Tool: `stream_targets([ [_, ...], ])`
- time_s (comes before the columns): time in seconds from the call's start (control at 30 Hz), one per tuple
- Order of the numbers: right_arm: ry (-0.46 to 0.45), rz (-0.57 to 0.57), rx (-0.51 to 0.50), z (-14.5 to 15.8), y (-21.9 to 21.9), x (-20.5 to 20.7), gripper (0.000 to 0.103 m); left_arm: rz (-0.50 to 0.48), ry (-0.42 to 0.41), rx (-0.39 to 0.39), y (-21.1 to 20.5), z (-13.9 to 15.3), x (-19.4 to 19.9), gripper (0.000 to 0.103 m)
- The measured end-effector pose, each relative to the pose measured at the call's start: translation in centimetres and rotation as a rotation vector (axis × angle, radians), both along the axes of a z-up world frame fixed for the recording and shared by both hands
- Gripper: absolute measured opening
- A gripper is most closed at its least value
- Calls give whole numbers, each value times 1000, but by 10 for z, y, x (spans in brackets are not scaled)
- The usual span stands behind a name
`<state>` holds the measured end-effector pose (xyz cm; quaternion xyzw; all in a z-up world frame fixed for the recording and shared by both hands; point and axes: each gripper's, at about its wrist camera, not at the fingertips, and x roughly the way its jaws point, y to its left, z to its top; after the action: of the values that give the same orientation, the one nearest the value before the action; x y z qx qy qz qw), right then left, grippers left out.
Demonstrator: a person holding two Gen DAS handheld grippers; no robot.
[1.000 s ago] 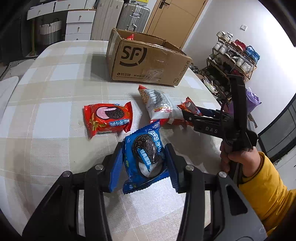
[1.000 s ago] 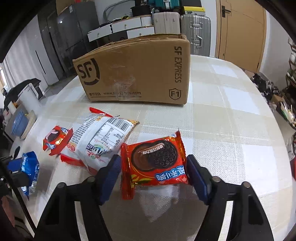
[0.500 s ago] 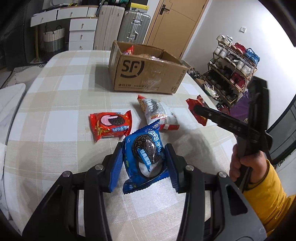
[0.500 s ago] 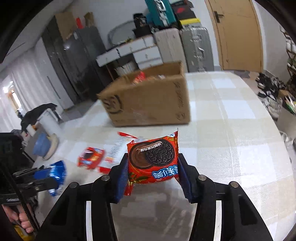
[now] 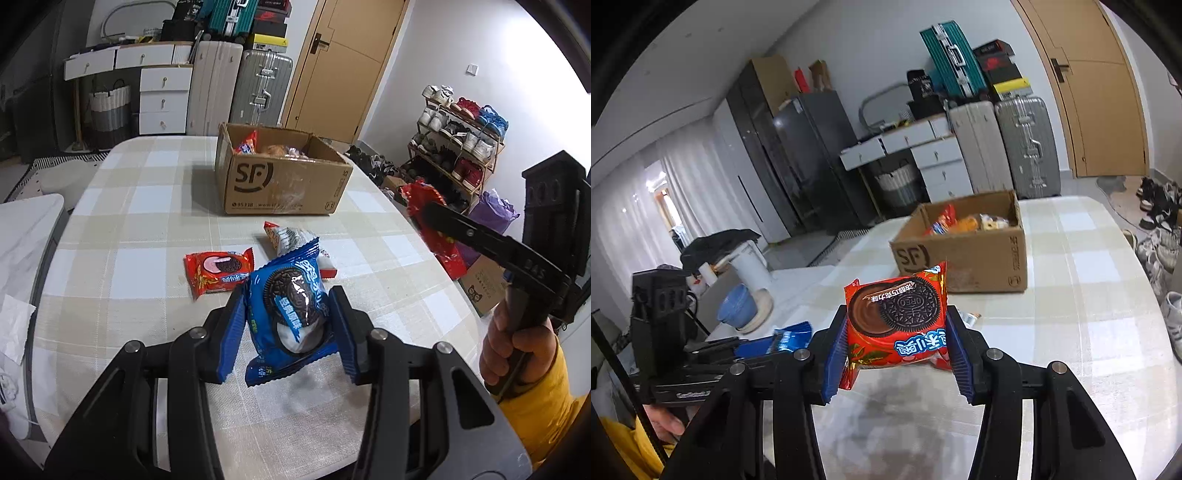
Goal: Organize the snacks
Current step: 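Lift both Oreo packs and carry them over the box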
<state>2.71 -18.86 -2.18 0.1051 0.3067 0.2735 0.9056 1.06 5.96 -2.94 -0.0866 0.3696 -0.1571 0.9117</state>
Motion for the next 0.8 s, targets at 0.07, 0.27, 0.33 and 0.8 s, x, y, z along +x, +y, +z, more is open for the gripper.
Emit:
stream_targets([
  [0.07,-17,-1,5,7,0,-7,50,-7,-14,1,-1,7,-5,41],
  [0.27,-45,9,51,26,-4,-19,50,-16,-58,-1,-2,29,-18,41],
  [0.33,-49,6,59,29,-5,-24,50,-11,-68,-4,-1,35,-21,41],
  [0.8,-98,37,59,64,4,13,50,21,-112,-49,5,68,-15,41],
])
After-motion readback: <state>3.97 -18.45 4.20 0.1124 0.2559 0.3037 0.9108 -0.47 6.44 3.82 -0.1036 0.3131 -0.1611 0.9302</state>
